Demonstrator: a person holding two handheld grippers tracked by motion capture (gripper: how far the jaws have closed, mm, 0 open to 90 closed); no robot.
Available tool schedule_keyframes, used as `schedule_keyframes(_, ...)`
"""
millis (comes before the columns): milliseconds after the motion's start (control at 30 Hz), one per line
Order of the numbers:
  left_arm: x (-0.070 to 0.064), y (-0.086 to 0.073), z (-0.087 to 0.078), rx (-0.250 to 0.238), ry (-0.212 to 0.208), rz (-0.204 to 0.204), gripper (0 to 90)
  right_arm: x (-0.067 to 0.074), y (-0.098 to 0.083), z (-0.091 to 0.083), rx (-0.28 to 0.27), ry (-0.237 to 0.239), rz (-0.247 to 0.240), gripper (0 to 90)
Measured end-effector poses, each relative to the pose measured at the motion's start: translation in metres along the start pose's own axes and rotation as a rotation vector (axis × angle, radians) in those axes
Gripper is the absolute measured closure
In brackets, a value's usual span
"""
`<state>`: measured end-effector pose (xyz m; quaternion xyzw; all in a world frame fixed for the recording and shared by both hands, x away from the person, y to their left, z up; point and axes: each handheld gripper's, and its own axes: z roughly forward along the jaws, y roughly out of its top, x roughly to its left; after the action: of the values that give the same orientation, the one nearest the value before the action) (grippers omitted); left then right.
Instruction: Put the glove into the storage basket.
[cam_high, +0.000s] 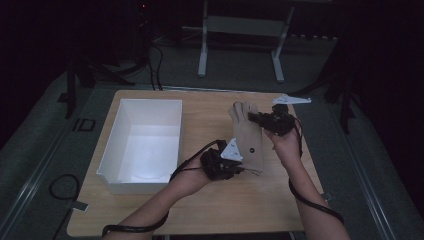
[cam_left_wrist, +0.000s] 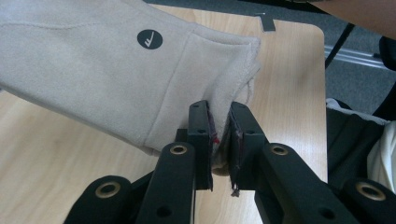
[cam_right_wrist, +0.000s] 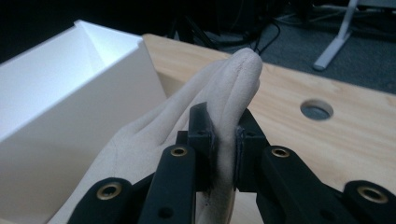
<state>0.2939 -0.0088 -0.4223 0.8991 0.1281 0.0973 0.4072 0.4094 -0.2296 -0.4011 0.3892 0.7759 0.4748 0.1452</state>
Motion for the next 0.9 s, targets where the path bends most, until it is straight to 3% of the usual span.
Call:
schedule_keyframes(167,0.007,0.005,-0.023,0.017,0.046,0.006,81.5,0.007,0.019,-0.002,-0.028,0.023,0.001,80.5)
schedule_keyframes(367,0.017,-0.002,-0.048,0.011,0.100,-0.006,81.5,0.020,0.040,0.006,-0.035,0.035,-0.020,80.5)
schedule_keyframes(900,0.028,-0.029,-0.095,-0.014,0.146,-0.053,81.6,0.061,0.075,0.038,-0.058,0.117,-0.048,80.5)
